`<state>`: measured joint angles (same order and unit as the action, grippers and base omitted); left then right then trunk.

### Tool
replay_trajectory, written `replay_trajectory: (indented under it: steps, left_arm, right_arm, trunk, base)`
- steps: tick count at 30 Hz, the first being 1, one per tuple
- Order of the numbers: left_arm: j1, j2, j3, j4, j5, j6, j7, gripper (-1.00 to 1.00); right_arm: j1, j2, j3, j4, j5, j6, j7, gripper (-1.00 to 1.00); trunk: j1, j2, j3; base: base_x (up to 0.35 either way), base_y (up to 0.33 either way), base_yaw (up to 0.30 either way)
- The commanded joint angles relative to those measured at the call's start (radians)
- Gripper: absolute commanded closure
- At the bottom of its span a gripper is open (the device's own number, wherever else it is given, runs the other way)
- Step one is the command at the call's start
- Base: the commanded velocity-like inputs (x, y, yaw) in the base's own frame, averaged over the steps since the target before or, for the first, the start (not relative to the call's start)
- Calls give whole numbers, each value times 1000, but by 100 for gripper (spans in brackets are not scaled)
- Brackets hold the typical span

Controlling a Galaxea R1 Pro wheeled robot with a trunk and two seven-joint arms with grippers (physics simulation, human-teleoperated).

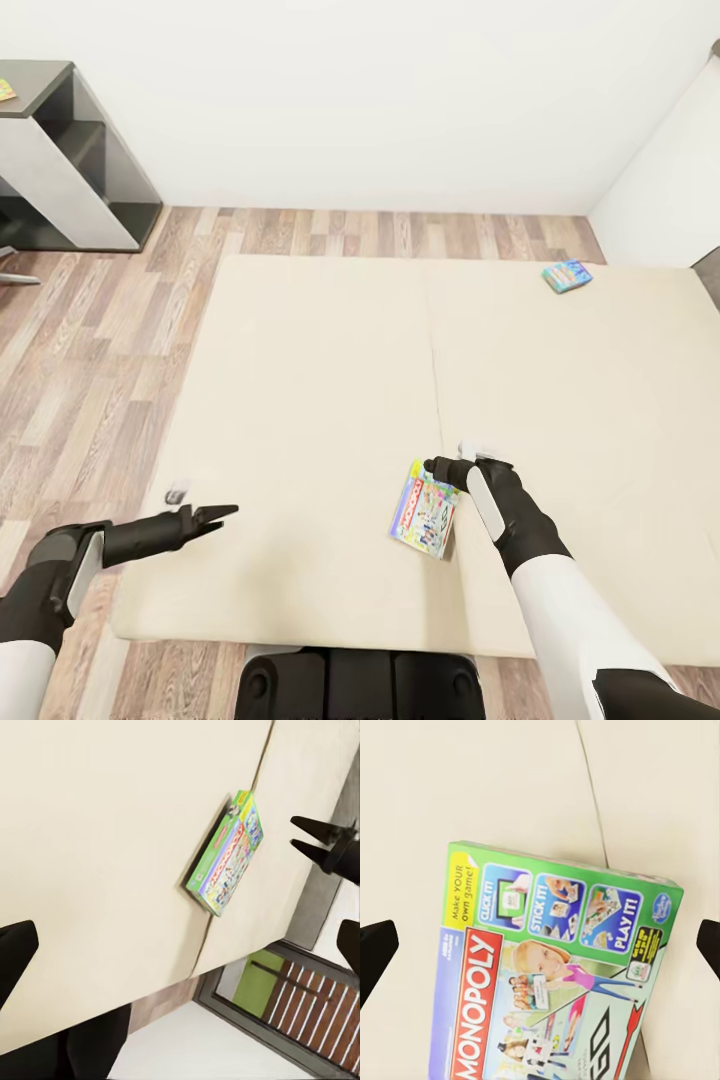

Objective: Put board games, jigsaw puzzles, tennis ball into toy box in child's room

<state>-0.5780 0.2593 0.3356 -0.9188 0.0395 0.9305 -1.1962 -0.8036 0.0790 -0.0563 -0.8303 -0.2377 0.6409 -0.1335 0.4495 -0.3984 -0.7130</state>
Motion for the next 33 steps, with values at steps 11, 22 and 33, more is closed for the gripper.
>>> replay_trajectory:
  steps: [11, 22, 33]
  left_arm:
    - [3, 40, -1, 0, -3, 8, -280, -100]
    - [4, 51, -1, 0, -3, 7, -341, -100]
    - [6, 51, -1, 0, -1, 7, -347, -100]
  right_arm:
    - [0, 1, -2, 0, -11, 2, -8, -100]
    - [0, 1, -1, 0, -11, 0, -8, -100]
    - [0, 1, 0, 0, -11, -2, -8, -100]
  trunk:
    - [0, -2, -19]
    - [0, -2, -37]
    - [0, -2, -55]
  base:
    - [0, 0, 0]
    - [0, 0, 0]
    - [0, 0, 0]
